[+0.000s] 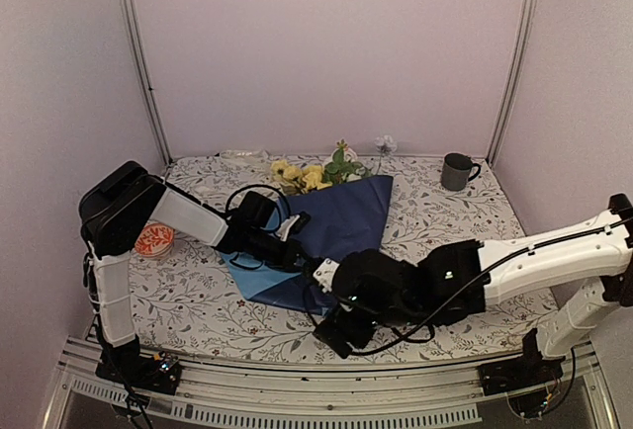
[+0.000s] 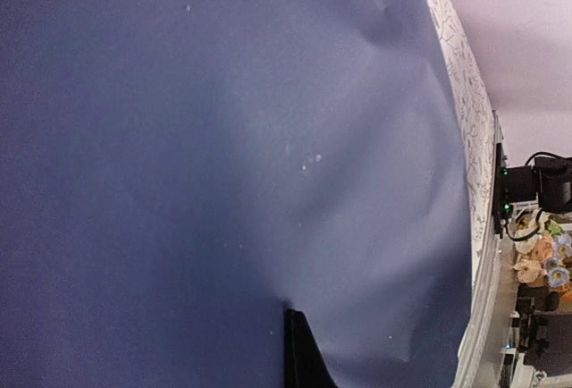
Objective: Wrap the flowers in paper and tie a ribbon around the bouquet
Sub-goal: Press the fold line of the 2/3-folded wrapping paper.
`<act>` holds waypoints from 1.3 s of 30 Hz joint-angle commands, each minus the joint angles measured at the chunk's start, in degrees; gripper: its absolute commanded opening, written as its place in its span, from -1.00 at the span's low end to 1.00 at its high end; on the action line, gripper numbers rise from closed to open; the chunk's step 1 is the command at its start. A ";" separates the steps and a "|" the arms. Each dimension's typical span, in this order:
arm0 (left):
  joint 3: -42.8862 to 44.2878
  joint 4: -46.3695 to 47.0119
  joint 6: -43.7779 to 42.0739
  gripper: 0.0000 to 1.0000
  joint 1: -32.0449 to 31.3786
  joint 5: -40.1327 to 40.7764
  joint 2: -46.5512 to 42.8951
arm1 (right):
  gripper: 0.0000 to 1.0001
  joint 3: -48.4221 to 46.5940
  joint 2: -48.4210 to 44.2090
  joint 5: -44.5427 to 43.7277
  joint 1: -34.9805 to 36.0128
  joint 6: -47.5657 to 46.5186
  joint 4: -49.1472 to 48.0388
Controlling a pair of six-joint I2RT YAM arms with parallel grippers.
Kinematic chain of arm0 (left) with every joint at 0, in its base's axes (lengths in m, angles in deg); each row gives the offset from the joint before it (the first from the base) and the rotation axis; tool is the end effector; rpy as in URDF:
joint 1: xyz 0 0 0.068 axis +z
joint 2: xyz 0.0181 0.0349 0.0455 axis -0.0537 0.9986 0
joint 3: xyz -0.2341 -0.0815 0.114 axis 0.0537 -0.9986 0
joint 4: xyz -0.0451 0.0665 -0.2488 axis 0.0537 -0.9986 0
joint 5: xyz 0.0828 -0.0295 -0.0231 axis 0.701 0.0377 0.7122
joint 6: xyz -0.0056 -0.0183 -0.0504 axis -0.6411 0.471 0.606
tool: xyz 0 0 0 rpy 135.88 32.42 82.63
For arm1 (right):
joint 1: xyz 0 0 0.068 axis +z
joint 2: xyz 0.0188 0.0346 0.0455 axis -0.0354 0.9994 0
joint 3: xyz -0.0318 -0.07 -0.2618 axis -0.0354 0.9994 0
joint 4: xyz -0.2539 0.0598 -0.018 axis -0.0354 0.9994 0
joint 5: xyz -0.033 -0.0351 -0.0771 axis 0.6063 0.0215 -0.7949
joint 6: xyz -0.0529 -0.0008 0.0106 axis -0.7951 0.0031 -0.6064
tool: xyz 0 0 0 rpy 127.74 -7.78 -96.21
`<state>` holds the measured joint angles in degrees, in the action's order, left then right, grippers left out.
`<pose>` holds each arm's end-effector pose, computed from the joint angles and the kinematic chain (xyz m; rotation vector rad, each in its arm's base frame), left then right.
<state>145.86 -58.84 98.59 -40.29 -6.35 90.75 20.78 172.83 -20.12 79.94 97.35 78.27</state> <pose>0.2942 -0.2501 0.0972 0.6050 2.5128 -1.2302 0.0577 0.3278 0.2480 -1.1975 2.1810 0.3547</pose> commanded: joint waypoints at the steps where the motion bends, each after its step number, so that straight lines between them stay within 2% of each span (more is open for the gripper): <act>1: -1.09 -0.40 -1.34 -1.00 0.98 0.71 0.66 | 0.98 15.58 -10.66 24.33 -14.57 12.59 -17.01; 4: -1.15 -0.13 -1.02 -1.00 1.11 -0.04 0.90 | 0.92 21.79 -13.11 28.54 -22.01 24.21 -20.78; 7: -1.35 0.25 -0.87 -1.00 1.09 -0.08 0.75 | 0.85 24.52 -13.08 28.20 -24.22 30.52 -23.25; 9: -1.44 0.38 -0.76 -1.00 1.09 -0.16 0.78 | 0.84 26.78 -11.18 31.13 -25.50 33.10 -28.34; 14: -1.61 0.48 -0.72 -1.00 1.09 0.01 0.60 | 0.59 30.87 -2.54 37.13 -29.30 37.79 -38.35; 22: -2.79 0.78 -0.50 -1.00 1.09 0.64 0.64 | 0.28 31.65 3.71 38.82 -29.53 38.28 -47.03; 26: -2.85 0.77 -0.44 -1.00 1.09 0.54 0.74 | -0.14 31.28 7.51 41.86 -29.58 39.06 -50.65; 30: -2.50 -0.05 -0.92 -1.00 1.09 0.80 0.29 | -0.74 32.01 7.93 42.20 -29.72 40.03 -51.69; 31: -2.56 -0.06 -1.00 -1.00 1.09 0.65 -0.04 | -0.84 32.45 7.58 42.15 -29.86 40.13 -51.64; 35: -3.42 0.89 -2.26 -1.00 0.06 0.09 -1.96 | -0.99 34.99 5.04 42.01 -30.24 40.45 -50.69; 39: -4.50 2.46 -2.56 -1.00 -2.07 -1.03 -3.05 | -1.00 38.07 1.45 42.22 -30.28 39.79 -47.94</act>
<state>142.95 -56.79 97.57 -40.90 -7.38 89.76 55.42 178.03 21.37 50.02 136.91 26.49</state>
